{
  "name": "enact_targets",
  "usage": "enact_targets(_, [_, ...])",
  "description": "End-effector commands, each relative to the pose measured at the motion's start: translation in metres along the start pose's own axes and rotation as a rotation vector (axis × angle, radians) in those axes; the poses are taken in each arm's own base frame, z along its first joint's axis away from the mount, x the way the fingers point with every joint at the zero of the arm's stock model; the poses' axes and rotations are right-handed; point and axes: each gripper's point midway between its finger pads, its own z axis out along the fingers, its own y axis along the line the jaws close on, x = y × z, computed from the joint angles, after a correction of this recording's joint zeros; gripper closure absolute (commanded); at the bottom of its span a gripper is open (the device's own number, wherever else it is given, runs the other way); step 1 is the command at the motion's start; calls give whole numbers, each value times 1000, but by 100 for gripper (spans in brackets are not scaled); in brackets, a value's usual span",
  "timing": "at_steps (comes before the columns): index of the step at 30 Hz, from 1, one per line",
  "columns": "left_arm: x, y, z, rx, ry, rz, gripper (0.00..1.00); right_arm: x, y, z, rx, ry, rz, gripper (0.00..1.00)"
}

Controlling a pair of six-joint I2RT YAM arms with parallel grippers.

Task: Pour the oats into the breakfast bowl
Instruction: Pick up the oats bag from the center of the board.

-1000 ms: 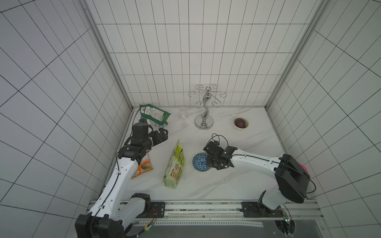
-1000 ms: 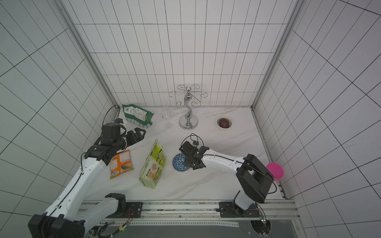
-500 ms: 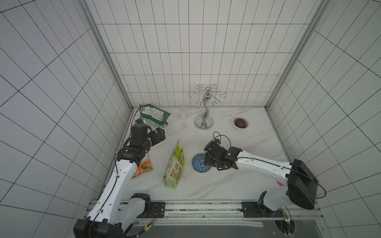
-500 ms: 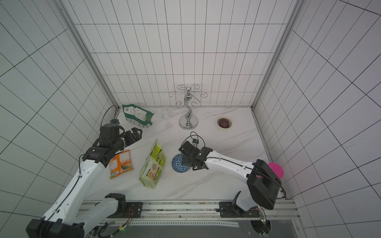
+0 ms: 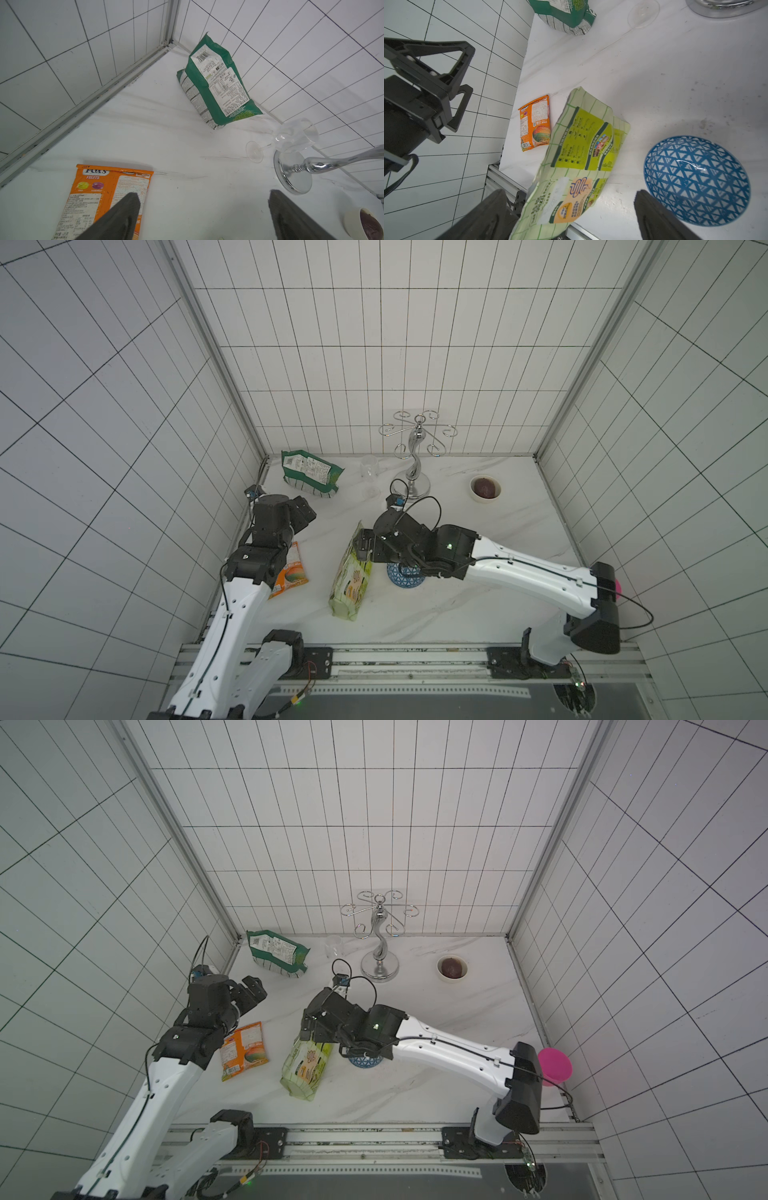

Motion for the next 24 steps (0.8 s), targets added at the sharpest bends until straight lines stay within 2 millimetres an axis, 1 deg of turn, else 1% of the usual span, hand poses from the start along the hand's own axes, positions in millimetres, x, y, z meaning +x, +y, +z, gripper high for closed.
enact_targets(1, [-8, 20, -4, -91, -61, -27, 1, 6, -7, 16, 104, 22, -21, 0])
enact_targets(3, [-10, 23, -6, -108, -74, -33, 1, 12, -8, 33, 153, 49, -30, 3])
enact_targets(6, [-14, 31, -8, -145, -91, -46, 1, 20, -6, 53, 193, 83, -44, 9])
enact_targets(8, [-16, 35, -10, -163, -104, -56, 1, 29, -7, 67, 220, 116, -57, 16])
enact_targets(11, [-19, 40, -13, -183, -124, -69, 1, 41, -7, 82, 239, 152, -66, 33])
enact_targets(13, [-20, 42, -14, -189, -134, -74, 1, 48, -9, 91, 247, 172, -68, 50])
enact_targets(14, [-21, 42, -15, -188, -138, -76, 1, 50, -9, 94, 248, 176, -69, 60])
enact_targets(15, [-21, 43, -15, -189, -141, -79, 1, 51, -8, 97, 248, 180, -72, 72])
enact_targets(16, [-21, 44, -15, -191, -142, -82, 1, 51, -5, 100, 236, 186, -78, 93])
enact_targets(17, [-21, 44, -15, -190, -141, -83, 1, 50, -2, 102, 220, 191, -78, 100])
enact_targets(19, [-22, 43, -15, -189, -142, -83, 1, 49, 5, 105, 182, 202, -79, 100])
enact_targets(21, [-22, 44, -15, -192, -143, -84, 1, 44, 10, 108, 148, 204, -62, 100])
enact_targets(24, [-22, 46, -15, -196, -145, -88, 1, 26, 14, 109, 111, 149, -32, 100])
